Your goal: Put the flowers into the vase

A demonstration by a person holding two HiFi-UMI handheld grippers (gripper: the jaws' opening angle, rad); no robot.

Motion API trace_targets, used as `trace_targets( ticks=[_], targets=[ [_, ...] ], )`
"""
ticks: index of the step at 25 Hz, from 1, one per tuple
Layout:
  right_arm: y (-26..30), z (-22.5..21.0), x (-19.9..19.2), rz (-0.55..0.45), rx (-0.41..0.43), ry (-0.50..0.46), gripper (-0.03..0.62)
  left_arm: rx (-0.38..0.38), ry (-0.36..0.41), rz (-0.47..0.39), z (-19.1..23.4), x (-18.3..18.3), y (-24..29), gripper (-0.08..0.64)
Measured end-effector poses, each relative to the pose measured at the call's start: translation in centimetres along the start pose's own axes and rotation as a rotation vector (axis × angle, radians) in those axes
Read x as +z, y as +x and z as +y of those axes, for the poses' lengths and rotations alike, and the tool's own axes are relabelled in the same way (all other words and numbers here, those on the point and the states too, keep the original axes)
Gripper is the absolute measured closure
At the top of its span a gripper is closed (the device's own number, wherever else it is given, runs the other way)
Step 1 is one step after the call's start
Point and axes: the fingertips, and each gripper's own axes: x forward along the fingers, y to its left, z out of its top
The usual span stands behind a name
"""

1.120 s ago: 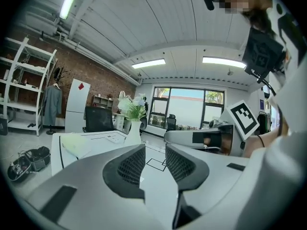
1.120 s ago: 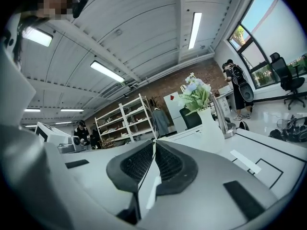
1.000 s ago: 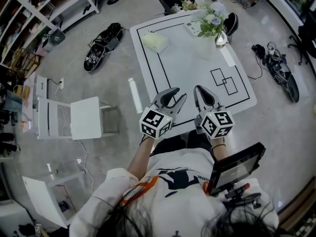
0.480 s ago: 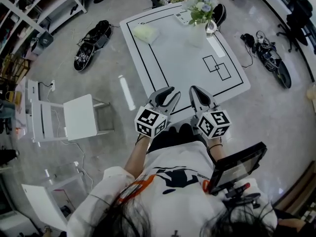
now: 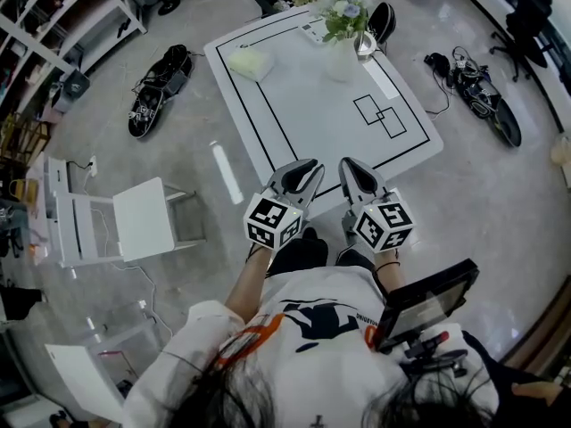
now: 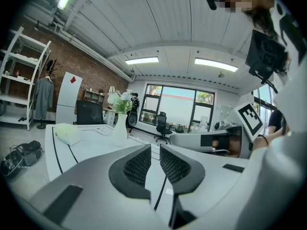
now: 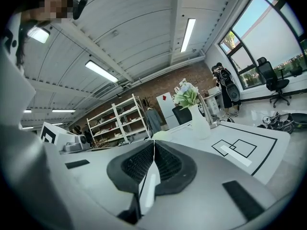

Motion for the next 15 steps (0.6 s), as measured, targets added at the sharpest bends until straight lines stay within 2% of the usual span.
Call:
trace_targets(
  ticks=[7,15],
  targets=[
    [-2.4,-0.3,-0.2,0.022,0.033,-0.018,0.575,0.048,-0.022,-0.029,-2.2,0.5,-0.3,0.534],
    [-7.1,0.2,-1.2,0.067,0.114,-0.060,0.578,0.121,-0.043,-0.051,-6.4,-0.4,-1.1,0.548]
  ],
)
